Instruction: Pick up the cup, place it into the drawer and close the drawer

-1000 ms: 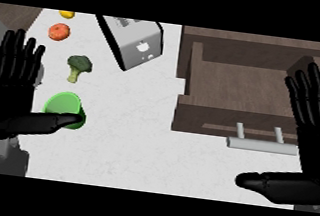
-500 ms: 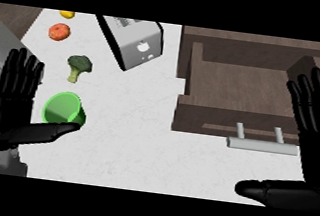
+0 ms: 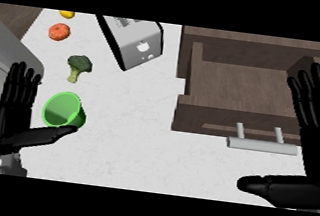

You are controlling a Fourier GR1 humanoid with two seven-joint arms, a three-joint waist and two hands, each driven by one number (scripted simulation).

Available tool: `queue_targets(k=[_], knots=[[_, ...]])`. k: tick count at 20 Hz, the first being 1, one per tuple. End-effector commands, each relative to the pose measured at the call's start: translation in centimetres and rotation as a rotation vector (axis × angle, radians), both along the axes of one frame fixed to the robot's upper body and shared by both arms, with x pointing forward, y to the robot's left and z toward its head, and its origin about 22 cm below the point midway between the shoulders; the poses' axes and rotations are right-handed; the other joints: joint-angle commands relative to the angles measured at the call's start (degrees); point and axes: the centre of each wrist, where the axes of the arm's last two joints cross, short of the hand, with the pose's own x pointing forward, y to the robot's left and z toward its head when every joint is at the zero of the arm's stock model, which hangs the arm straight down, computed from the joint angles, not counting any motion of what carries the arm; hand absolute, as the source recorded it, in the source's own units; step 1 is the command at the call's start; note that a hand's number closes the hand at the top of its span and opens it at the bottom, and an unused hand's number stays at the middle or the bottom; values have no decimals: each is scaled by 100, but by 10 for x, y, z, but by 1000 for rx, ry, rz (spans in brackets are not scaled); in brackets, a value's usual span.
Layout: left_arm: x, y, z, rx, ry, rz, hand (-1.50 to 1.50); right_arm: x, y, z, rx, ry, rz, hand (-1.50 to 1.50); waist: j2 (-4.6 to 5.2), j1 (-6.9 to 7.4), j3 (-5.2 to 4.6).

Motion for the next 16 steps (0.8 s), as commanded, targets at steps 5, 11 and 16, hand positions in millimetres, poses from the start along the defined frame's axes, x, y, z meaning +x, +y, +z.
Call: queue_targets(k=[5, 11, 16], knots=[[2, 25, -51, -4, 35, 10, -150, -7, 3, 6, 16, -15, -9, -150, 2, -14, -2], [2, 24, -79, 0, 55, 33, -150, -11, -3, 8, -10, 0, 12, -150, 2, -14, -1], [8, 25, -94, -31, 89, 5, -150, -1, -1, 8, 1, -2, 6, -150, 4, -13, -1]])
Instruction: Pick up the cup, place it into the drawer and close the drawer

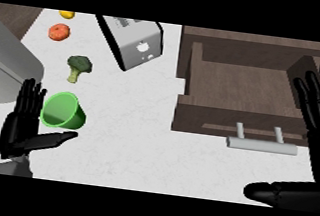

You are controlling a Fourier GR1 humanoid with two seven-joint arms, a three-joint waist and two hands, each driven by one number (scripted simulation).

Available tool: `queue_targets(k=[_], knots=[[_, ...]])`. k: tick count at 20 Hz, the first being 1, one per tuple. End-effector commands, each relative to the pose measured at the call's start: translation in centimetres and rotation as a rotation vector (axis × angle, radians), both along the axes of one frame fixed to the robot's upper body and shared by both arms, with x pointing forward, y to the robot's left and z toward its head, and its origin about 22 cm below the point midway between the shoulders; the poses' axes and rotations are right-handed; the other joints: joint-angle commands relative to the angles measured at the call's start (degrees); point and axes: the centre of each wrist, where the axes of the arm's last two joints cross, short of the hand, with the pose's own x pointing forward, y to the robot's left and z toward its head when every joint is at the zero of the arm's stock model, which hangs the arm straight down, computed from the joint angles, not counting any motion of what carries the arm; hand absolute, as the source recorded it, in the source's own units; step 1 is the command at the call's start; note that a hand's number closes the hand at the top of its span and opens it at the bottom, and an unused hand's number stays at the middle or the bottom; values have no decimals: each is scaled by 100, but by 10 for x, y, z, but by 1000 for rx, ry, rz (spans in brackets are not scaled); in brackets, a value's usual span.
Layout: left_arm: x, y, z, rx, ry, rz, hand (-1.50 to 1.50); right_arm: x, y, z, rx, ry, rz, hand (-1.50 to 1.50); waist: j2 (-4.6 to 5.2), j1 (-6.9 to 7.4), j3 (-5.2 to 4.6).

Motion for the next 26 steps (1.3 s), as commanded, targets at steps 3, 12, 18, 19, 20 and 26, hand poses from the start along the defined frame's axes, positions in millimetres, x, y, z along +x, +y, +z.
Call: queue_targets(k=[3, 12, 18, 19, 20, 26], knots=[[-8, 3, -29, -13, 2, 11, -150, -17, -7, -11, 8, -20, -1, -150, 6, -15, -10], [-3, -6, -71, -13, 36, 39, -150, -2, 0, -8, 4, -8, 14, -150, 17, -33, -13], [7, 6, -61, -17, 44, 24, -150, 0, 7, 11, -22, 6, 4, -150, 8, -7, -11], [-7, 30, -66, -17, 17, 22, -150, -14, 8, 7, 7, 7, 15, -150, 9, -20, -12], [-5, 22, -61, -13, 3, 9, -150, -7, 2, 2, 8, 11, 10, -150, 6, -4, -10], [12, 24, -63, -32, 0, -3, -150, -12, 2, 12, -2, -7, 22, -150, 9, -22, -11]])
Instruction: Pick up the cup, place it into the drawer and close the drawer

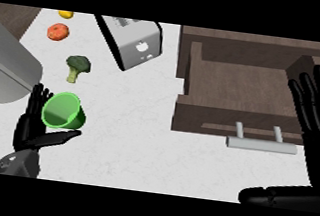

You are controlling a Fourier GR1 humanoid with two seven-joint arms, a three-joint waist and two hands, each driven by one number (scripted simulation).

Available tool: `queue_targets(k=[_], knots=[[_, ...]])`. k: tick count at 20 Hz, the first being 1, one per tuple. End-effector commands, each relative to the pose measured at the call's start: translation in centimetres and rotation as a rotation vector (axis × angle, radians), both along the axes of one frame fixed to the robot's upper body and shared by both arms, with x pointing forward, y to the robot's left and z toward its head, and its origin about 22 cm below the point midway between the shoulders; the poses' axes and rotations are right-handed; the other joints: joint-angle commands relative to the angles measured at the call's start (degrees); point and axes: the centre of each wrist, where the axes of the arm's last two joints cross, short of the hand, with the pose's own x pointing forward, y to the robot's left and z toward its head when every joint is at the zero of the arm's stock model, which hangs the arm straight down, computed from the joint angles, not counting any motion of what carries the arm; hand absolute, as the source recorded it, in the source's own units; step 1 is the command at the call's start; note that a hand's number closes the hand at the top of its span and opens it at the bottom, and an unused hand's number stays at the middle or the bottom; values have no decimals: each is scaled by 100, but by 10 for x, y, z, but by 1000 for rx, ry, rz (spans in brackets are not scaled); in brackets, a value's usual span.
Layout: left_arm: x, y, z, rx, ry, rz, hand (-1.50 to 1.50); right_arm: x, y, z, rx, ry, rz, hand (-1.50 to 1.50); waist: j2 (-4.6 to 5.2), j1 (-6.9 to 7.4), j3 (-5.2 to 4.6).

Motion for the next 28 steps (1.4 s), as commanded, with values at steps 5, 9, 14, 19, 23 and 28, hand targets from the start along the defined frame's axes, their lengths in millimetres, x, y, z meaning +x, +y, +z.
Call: queue_targets(k=[5, 9, 14, 19, 23, 28], knots=[[7, -9, -7, -77, -25, -19, -150, 0, 6, -6, -23, 22, 18, -150, 3, -10, -1], [-5, 12, -12, -96, -21, -20, -150, 6, 3, -2, 13, 2, -12, -150, 11, -22, -4], [8, -9, -13, -172, -49, -89, -150, 12, -2, -3, 21, 15, 13, -150, 21, -40, -7], [15, -14, -9, -238, -86, -130, -150, 1, -14, 2, 6, 3, 12, -150, 21, -55, -7], [7, -25, -18, -261, -140, -172, 150, -7, -1, -3, 7, 4, 13, -150, 15, -50, -7], [6, -10, -13, -175, -207, -122, 150, 2, 1, 11, -10, 12, 11, -150, 23, -48, -11]])
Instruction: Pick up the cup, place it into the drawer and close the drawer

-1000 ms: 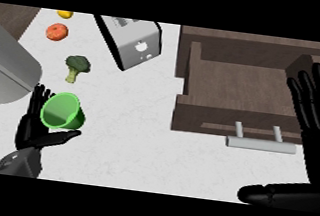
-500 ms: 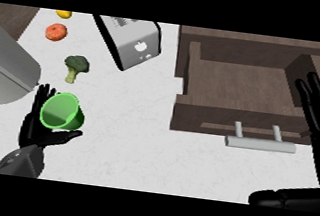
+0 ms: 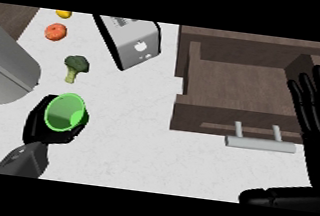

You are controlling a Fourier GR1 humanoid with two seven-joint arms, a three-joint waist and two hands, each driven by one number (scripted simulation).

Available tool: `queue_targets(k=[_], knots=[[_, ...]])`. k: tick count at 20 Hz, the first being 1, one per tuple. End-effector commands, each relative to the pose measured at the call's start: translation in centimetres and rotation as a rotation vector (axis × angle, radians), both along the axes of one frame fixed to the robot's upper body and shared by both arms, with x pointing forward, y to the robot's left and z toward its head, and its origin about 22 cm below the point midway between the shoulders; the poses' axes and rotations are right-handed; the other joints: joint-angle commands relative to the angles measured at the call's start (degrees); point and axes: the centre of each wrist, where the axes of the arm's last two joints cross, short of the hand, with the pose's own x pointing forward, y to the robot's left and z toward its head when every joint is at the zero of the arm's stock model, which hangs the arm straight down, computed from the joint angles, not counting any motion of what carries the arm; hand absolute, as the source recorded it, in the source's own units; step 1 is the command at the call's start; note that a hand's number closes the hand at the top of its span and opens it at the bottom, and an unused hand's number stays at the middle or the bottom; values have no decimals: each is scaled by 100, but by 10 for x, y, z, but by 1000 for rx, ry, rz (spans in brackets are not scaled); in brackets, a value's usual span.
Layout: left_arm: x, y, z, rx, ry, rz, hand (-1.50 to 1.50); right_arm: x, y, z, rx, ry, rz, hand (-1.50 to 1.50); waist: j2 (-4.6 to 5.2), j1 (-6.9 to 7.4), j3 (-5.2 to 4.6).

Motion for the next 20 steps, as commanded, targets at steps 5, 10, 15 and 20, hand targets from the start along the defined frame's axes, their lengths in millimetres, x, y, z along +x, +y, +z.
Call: queue_targets(k=[5, 10, 15, 20], knots=[[-10, -15, -10, 35, -174, -2, 150, 9, -9, 3, -37, -5, 8, -150, -11, 32, 3], [-1, -33, -5, 53, -191, 11, 150, 0, -6, -1, -12, 0, -15, -150, -23, 46, 8], [10, -38, 15, 5, -281, -48, 150, 2, -5, -9, 5, 27, -28, -150, -46, 129, 14], [30, -54, 55, 44, -334, -163, 150, 9, -13, 1, -27, 2, -38, -150, -59, 166, 18]])
